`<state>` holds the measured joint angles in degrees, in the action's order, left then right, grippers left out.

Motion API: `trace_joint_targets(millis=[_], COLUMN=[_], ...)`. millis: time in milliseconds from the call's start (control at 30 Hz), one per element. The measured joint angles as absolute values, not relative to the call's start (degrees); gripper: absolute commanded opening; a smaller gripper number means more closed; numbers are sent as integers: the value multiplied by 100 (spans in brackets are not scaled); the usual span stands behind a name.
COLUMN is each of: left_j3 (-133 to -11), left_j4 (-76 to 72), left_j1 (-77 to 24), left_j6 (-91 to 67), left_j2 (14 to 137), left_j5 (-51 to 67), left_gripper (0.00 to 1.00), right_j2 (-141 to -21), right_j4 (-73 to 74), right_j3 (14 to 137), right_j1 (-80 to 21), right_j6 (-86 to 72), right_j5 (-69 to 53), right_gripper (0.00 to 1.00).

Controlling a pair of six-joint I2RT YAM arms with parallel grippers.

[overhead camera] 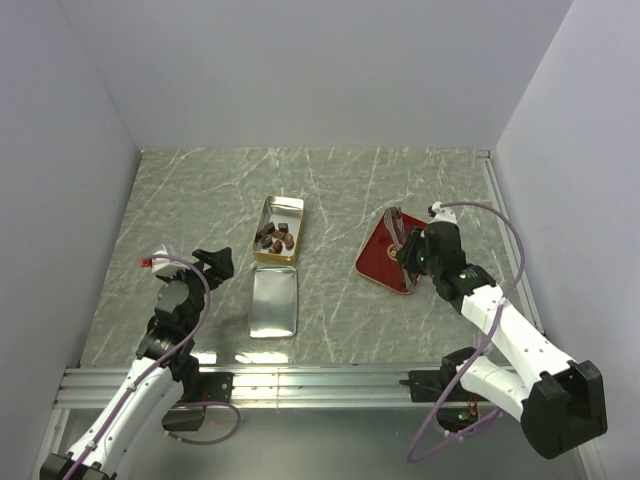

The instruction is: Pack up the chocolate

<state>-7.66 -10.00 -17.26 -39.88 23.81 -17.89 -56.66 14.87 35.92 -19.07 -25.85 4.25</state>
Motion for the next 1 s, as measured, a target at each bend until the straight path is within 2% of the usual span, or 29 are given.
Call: trace_joint_targets(millis=[200, 633, 800, 1000], left_j3=[-766, -766, -766, -766], left_j4=[-1000, -998, -998, -998], left_j1=[-1726, -1726, -1734, -1734], left_j6=[-3988, -3988, -3988, -3988], left_j2=[2381, 2381, 2381, 2381], left_j5=[-1789, -1789, -1789, -1789], left_gripper=[99, 99, 99, 99], right_j2=[-5511, -6383, -6549, -7072], right_j4=[1529, 1483, 1463, 1413], right_j3=[3592, 4552, 4858, 4991], right_j1=[-2097, -4136, -4108, -3509], right_j6=[-2596, -2773, -2755, -2685], right_j5=[261, 438, 770, 880], right_gripper=[32, 32, 33, 33])
